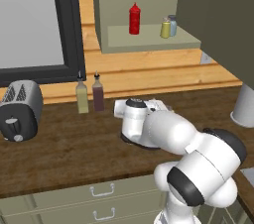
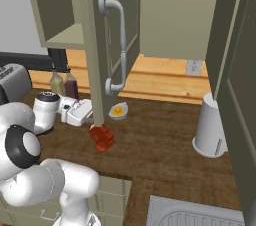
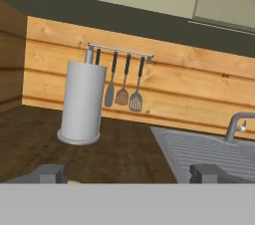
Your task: Put the shaker and condiment bottle from the counter next to their counterparts in the cabinet.
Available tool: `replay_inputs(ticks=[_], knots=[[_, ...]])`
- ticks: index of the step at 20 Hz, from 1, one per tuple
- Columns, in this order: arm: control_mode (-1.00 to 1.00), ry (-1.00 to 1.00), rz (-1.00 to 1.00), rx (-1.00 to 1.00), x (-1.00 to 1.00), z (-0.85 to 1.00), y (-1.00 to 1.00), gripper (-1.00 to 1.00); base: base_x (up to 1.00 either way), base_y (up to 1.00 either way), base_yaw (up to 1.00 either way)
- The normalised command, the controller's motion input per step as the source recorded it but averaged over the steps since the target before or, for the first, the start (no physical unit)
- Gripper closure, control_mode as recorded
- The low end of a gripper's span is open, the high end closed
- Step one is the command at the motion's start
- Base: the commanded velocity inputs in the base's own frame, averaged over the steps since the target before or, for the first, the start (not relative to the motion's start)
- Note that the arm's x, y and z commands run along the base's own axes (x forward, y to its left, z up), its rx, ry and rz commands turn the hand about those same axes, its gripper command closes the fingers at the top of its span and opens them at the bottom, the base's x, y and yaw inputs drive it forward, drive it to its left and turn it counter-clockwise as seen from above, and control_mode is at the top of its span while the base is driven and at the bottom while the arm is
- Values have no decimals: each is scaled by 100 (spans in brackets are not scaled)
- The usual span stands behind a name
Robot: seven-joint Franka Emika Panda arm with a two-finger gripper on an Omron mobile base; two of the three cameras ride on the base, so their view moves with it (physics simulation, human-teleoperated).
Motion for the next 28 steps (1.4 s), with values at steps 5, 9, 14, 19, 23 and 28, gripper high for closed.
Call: replay_inputs(ticks=[5,9,14,19,23,28], knots=[[-100,-2,2,0,0,0,-5,-100,0,0,0],[-100,-8,1,0,0,0,-6,-100,0,0,0],[-100,-3,2,0,0,-14,-3,-100,0,0,0],[-100,0,3,0,1,-29,-6,-100,0,0,0],[-100,-3,3,0,2,-15,-4,-100,0,0,0],[-100,-1,1,0,0,-4,-1,-100,0,0,0]])
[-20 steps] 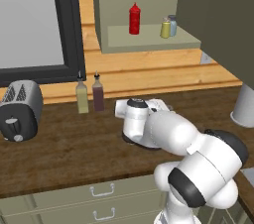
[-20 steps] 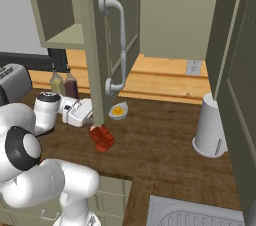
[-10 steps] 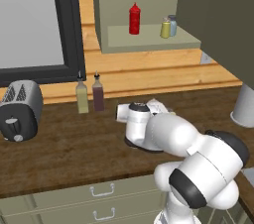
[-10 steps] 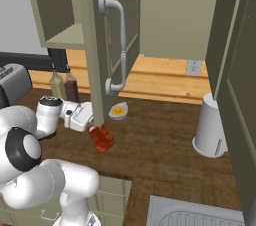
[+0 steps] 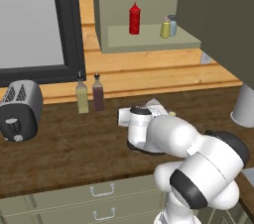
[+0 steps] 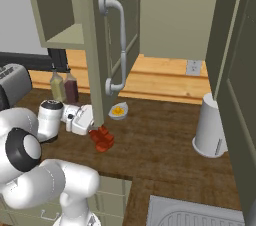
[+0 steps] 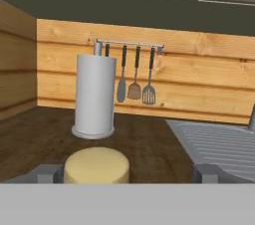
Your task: Put the shaker and condiment bottle from the counter next to their counterparts in the cabinet.
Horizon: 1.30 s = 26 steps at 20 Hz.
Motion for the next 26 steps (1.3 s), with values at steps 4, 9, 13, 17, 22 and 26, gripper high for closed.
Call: replay_inputs(ticks=[4,9,13,17,22,26], knots=[[-100,0,0,0,-10,-8,9,-100,0,0,0],[-100,0,2,0,0,-21,32,-100,0,0,0],[-100,-3,2,0,0,-19,2,-100,0,0,0],[-100,-5,3,0,0,-13,-9,-100,0,0,0],[-100,-2,2,0,0,-7,-3,100,0,0,0],[-100,0,0,0,0,0,0,100,0,0,0]])
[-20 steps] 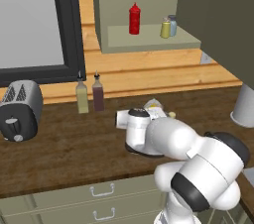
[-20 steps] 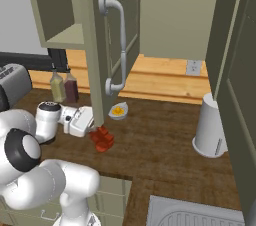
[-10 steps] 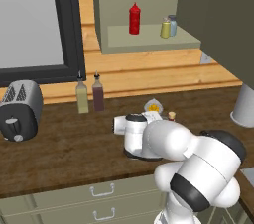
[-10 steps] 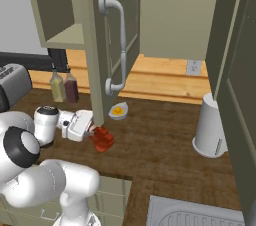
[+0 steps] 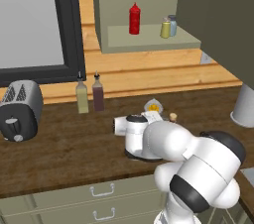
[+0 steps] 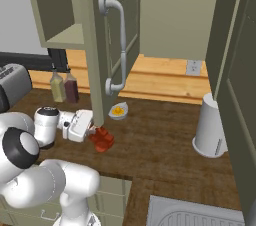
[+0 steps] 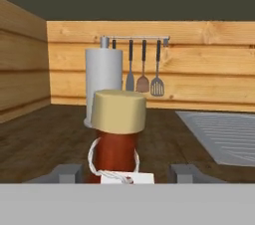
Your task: Put the shaker and condiment bottle from the counter next to their counterparts in the cabinet.
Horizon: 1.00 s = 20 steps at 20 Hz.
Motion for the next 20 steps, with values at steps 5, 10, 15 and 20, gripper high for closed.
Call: replay_inputs(ticks=[5,10,15,20], knots=[[-100,0,0,0,0,-3,0,100,0,0,0],[-100,0,0,1,0,-8,2,100,0,0,0],[-100,0,8,0,-11,29,60,100,0,0,0],[-100,0,17,0,-7,52,80,100,0,0,0]])
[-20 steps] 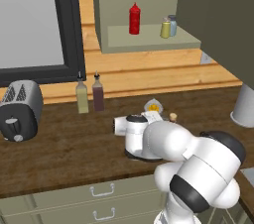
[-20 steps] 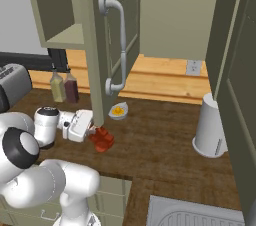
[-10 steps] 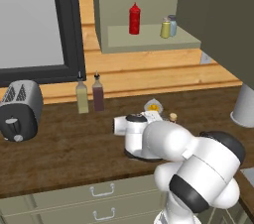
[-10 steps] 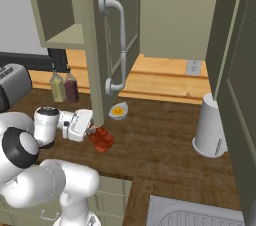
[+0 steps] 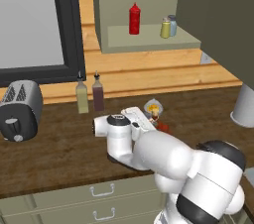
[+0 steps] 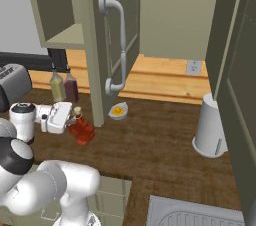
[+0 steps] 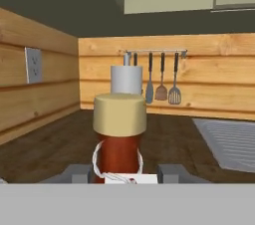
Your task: Put the shaker and condiment bottle from the counter next to their counterparts in the cabinet.
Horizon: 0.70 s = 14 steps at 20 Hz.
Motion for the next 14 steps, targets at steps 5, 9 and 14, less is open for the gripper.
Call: replay_inputs(ticks=[5,9,14], knots=[[-100,0,24,0,-3,52,86,100,0,0,0],[-100,0,25,0,0,56,72,100,0,0,0],[-100,0,23,0,0,61,55,100,0,0,0]])
